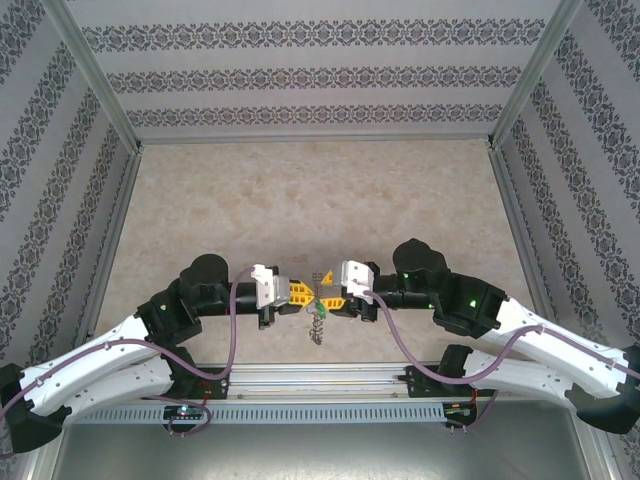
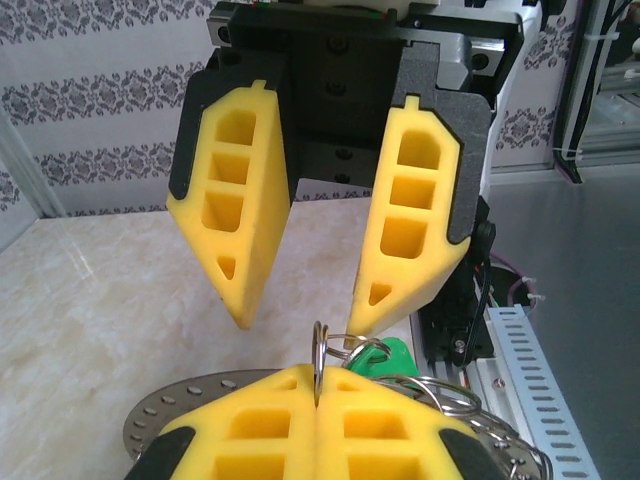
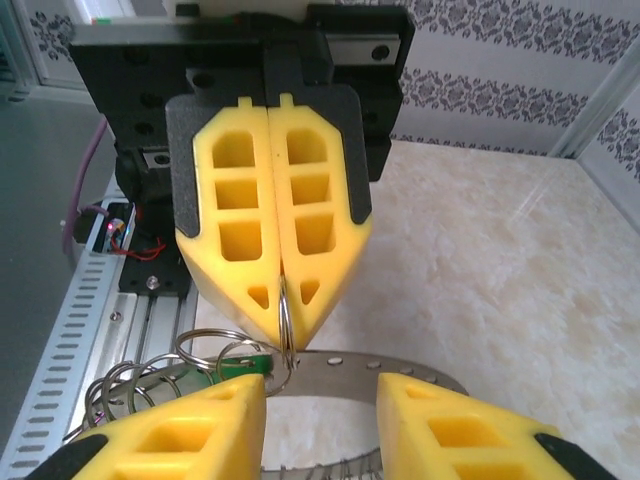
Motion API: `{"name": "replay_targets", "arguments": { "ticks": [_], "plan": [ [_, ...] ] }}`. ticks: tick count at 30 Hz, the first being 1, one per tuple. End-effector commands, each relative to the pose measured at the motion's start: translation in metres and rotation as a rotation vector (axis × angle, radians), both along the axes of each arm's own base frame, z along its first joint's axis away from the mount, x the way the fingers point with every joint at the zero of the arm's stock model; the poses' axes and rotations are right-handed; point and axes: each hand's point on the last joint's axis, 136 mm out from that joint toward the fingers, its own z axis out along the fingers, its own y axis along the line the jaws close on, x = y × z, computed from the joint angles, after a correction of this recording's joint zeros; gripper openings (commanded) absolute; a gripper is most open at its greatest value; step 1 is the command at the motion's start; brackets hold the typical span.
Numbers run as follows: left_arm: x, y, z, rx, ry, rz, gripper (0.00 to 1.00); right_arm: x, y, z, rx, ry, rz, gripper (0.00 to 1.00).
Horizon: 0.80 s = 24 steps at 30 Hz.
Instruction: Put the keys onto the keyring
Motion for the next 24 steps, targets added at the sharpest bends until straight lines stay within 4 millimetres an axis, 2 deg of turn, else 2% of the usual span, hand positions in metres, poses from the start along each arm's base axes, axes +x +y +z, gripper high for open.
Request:
{"name": "replay_targets", "arguments": {
  "ticks": [1,9,13,16,19,22,24],
  "plan": [
    [-0.01,-0.003,0.029,-0.106,-0.044,-0.057,0.0,-0.008,0.004,0.011,0.057,-0.001,0.039,0.32],
    [-0.011,-0.006,0.028,-0.102,-0.047,-0.071,0.0,-0.007,0.007,0.008,0.045,0.004,0.045,0.26],
    [-0.01,-0.008,0.026,-0.088,-0.045,-0.075,0.0,-0.007,0.009,0.006,0.038,0.003,0.052,0.15],
    [-0.009,-0.008,0.023,-0.077,-0.041,-0.068,0.0,-0.011,0.009,0.009,0.044,0.0,0.074,0.12],
    [-0.007,-0.008,0.02,-0.044,-0.032,-0.063,0.0,-0.012,0.01,0.009,0.04,-0.002,0.089,0.0],
    [0.002,-0.009,0.012,0.042,-0.01,-0.023,0.0,-0.009,0.01,0.005,0.015,-0.001,0.07,0.0],
    [0.008,-0.007,0.003,0.116,0.004,0.007,0.07,-0.006,0.007,0.002,-0.009,-0.007,0.051,0.0]
  ]
}}
